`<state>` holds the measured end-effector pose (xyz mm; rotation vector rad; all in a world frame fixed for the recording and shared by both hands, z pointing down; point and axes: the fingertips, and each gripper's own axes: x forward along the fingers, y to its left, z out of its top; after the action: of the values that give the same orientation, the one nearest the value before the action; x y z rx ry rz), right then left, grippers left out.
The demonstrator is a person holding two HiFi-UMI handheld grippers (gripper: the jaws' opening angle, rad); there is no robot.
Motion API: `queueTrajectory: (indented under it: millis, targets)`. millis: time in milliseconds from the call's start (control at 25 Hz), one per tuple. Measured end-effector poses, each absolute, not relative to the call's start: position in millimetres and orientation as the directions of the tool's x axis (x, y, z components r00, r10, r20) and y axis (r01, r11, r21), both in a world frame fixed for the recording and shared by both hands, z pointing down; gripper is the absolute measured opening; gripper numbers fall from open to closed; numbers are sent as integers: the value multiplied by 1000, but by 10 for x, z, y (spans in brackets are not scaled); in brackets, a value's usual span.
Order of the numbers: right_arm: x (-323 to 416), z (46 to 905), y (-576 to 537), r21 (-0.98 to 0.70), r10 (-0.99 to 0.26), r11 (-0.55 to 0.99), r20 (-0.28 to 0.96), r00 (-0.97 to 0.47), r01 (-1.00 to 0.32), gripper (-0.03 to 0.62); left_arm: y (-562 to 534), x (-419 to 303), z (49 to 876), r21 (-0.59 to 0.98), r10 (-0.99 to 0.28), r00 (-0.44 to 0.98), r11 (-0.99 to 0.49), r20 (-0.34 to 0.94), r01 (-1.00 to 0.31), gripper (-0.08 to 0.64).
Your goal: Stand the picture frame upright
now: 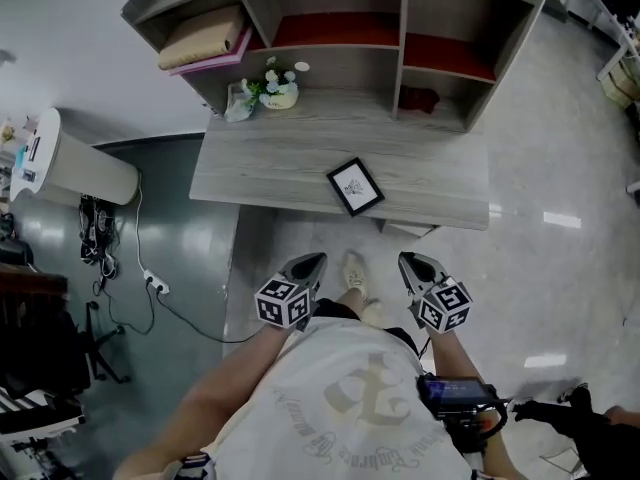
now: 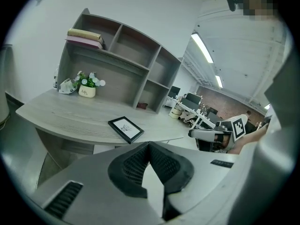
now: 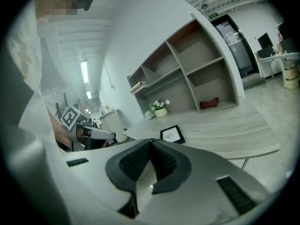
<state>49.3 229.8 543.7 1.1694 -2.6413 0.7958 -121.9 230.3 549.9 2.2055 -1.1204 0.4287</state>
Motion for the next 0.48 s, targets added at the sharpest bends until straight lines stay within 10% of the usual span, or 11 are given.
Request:
queueTrajectory:
  millis: [480]
  targets:
    - [585,5496,1800,-371,-594,580,417,-688,-725,5,1674,-991,5558,432,-594,625,-452,507,-780,2]
